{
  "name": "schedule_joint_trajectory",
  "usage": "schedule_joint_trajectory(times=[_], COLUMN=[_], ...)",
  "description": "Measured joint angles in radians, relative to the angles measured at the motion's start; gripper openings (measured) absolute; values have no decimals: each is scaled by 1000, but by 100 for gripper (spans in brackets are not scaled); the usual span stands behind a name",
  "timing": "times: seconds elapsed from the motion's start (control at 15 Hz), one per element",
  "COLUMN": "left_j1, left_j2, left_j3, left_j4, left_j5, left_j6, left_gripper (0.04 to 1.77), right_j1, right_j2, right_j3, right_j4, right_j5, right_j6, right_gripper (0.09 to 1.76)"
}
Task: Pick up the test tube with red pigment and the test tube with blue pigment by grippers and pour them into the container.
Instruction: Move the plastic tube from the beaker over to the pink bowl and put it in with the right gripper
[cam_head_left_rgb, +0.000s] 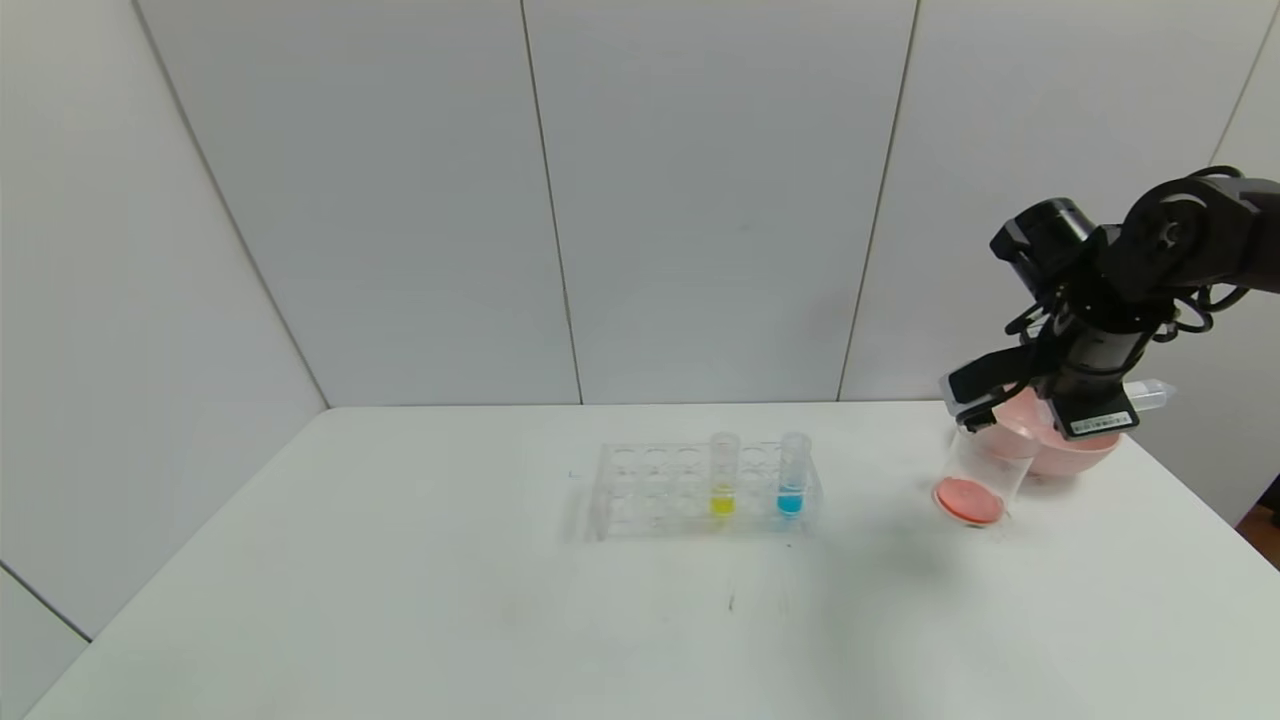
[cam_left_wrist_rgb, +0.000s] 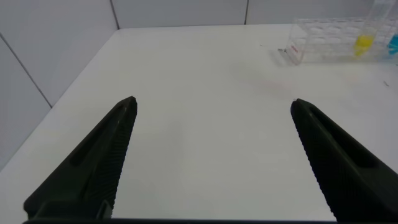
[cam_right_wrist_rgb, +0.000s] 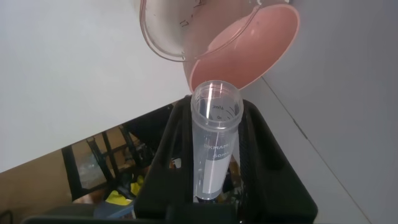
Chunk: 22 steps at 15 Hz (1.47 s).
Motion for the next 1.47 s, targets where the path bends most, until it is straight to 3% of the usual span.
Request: schedule_joint_trajectory(times=[0.33,0.53,0.67,0.93,1.13,1.47], left_j1=[0,0,0,0,0,0], left_j2=[0,0,0,0,0,0], left_j3=[0,0,0,0,0,0], left_j4=[0,0,0,0,0,0], left_j5=[0,0,0,0,0,0], left_j6=[0,0,0,0,0,0], left_gripper=[176,176,176,176,176,176], right_j1=[4,-15,-54,-172,-248,-281], right_j2=[0,-3,-13,-49,-81,-134], right_j3=[0,2,4,6,7,31], right_j4=[19,17,12,8,1,-102], right_j5=[-28,41,179,599,852,1119], right_j6=[1,10,30,133,259,632], right_gripper=[49,49,49,49,49,49])
